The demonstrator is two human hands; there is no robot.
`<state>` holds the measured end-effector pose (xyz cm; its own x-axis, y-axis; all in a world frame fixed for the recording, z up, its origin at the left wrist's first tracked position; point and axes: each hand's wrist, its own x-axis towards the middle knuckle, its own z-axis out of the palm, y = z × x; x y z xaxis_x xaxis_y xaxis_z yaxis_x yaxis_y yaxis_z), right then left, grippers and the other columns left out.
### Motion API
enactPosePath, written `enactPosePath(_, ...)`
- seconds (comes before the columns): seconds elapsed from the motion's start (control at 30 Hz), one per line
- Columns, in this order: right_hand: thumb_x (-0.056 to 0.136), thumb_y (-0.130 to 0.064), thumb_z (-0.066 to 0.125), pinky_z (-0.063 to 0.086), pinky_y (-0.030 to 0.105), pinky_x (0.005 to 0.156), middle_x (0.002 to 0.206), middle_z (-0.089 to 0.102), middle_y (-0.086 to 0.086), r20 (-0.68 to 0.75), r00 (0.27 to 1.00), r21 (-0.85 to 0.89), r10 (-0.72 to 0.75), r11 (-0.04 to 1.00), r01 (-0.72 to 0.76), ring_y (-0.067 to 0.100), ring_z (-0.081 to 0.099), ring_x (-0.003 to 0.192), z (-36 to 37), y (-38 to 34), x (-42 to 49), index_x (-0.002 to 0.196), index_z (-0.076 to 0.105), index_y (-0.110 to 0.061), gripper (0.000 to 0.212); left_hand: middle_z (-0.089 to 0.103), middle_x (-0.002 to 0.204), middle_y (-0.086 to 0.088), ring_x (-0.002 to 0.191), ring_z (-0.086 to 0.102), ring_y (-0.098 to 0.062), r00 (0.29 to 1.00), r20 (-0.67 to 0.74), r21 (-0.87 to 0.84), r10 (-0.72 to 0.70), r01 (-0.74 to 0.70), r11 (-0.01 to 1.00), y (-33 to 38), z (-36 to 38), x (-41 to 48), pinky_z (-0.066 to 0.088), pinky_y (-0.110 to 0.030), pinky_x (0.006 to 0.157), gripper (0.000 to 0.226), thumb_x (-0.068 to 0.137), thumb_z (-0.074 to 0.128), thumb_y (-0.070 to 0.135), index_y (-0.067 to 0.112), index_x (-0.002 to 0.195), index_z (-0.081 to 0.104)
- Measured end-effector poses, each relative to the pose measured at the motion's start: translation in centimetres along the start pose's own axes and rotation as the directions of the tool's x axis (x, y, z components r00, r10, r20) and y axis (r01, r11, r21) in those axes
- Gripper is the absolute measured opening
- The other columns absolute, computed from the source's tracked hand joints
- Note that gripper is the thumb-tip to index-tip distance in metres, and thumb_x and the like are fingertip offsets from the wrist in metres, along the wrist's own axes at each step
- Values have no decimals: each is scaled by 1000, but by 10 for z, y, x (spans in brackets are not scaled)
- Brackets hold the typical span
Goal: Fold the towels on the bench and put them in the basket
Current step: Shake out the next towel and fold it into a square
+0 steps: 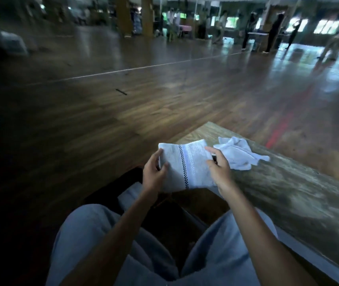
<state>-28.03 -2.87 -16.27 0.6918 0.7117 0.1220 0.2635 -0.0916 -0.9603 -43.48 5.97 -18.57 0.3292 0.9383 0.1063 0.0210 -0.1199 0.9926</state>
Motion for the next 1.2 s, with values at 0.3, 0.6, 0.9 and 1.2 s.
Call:
enactPosePath(0.3, 84, 5, 40, 36, 25, 95, 133, 52, 0, 416, 894, -137, 163, 984, -116, 11, 44, 125, 169, 87, 60, 118, 55, -27, 48, 48, 138, -4, 125, 45, -13, 926, -295, 67, -236, 267, 961, -122, -93, 38, 36, -17, 93, 50, 90, 57, 4, 7, 138, 44)
enactPosePath(0.6, 84, 6, 39, 47, 31, 89, 131, 53, 5, 549, 777, -310, 308, 938, -153, 17, 52, 117, 300, 228, 157, 117, 54, -29, 51, 46, 142, -4, 127, 46, -17, 827, -406, 16, -388, 431, 902, -294, -103, 122, 40, -35, 106, 51, 92, 56, 9, 12, 140, 42)
enactPosePath(0.9, 90, 4, 40, 42, 29, 85, 137, 49, 5, 623, 686, -356, 375, 917, -178, 22, 44, 129, 341, 326, 182, 116, 51, -30, 45, 48, 138, -4, 125, 47, -13, 817, -398, 19, -417, 462, 887, -406, -98, 148, 40, -25, 101, 52, 91, 56, 6, 8, 140, 41)
enactPosePath(1.2, 85, 10, 40, 41, 32, 84, 140, 32, 16, 637, 738, -656, 223, 659, 367, 30, 47, 115, 346, 338, 158, 139, 36, -12, 58, 40, 144, -13, 127, 44, -26, 881, -366, 421, -300, 444, 791, -420, -95, 146, 35, -27, 102, 56, 91, 55, 19, 7, 143, 36)
